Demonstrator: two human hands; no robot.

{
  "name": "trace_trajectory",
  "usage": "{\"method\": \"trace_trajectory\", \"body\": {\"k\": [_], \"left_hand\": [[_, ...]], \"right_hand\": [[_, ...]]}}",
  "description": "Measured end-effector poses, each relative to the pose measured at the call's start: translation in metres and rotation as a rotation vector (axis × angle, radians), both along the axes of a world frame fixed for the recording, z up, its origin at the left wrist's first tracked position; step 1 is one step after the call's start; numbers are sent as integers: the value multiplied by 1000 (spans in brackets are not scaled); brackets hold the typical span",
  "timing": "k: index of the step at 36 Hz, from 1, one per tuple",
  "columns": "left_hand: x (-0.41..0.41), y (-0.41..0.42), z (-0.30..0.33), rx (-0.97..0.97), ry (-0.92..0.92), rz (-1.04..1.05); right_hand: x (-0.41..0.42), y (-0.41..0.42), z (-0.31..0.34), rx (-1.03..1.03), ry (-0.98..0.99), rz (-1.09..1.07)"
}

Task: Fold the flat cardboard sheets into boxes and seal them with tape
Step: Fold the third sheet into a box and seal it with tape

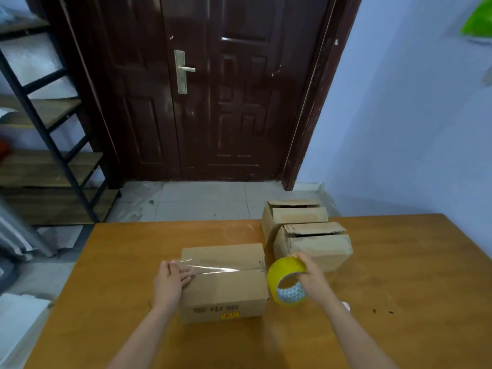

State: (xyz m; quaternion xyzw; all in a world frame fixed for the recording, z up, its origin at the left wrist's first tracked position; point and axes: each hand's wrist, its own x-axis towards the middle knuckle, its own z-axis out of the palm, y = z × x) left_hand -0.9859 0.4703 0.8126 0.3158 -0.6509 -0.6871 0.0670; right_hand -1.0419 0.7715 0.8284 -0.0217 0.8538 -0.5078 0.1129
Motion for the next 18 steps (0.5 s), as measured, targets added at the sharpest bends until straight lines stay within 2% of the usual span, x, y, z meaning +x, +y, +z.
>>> {"method": "trace_trajectory", "body": {"k": [9, 14, 18], "left_hand": [[10, -20, 13, 150, -69, 18], [14, -27, 3, 184, -83, 8], [23, -27, -1, 169, -84, -32]], "right_hand": [[13, -24, -13, 11, -320, 347], [20, -19, -16, -55, -330, 300], [26, -13, -4, -23, -277, 264]]}}
